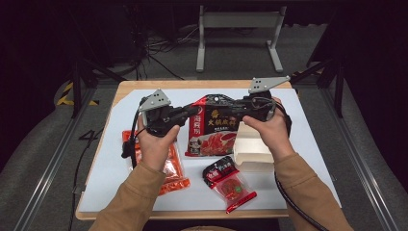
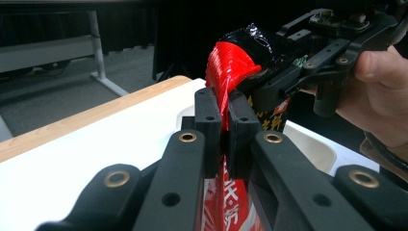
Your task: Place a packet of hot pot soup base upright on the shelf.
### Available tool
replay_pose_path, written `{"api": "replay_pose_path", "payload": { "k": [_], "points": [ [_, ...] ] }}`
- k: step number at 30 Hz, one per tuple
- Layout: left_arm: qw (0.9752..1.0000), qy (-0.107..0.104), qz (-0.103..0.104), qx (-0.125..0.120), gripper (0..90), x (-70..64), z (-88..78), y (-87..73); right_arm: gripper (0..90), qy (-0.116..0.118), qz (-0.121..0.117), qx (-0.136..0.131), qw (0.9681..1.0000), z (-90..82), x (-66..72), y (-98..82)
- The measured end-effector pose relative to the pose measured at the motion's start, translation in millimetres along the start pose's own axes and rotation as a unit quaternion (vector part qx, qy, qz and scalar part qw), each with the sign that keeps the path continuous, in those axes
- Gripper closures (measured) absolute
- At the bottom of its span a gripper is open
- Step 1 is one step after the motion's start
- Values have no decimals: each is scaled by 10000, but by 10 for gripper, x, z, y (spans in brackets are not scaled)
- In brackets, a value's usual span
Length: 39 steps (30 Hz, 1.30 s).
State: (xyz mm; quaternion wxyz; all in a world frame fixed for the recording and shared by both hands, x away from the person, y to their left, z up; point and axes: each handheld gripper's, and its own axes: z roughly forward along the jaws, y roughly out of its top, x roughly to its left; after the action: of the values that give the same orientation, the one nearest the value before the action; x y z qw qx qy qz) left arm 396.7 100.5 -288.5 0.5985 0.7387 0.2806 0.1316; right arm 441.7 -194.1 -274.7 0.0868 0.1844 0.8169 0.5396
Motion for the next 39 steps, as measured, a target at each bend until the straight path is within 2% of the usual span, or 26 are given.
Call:
{"api": "replay_pose_path", "payload": {
  "k": [9,16,20,28,39],
  "points": [
    [9997,-32,-168,-184,818,71,-26,-16,777,70,-338,-115,9993,-45,48,81],
    [9995,-6,-191,-245,747,85,-59,-8,782,-26,-614,-128,9980,-82,74,181],
    [9994,16,-234,-236,682,123,-98,-9,782,-91,-650,-117,9978,-116,59,225],
    [9995,136,-229,-147,545,199,-128,-73,780,-329,-710,-203,9967,-275,-71,344],
    [9992,309,-268,-14,496,326,-204,-198,778,-694,-747,-201,9946,-467,-308,385]
  ]
}}
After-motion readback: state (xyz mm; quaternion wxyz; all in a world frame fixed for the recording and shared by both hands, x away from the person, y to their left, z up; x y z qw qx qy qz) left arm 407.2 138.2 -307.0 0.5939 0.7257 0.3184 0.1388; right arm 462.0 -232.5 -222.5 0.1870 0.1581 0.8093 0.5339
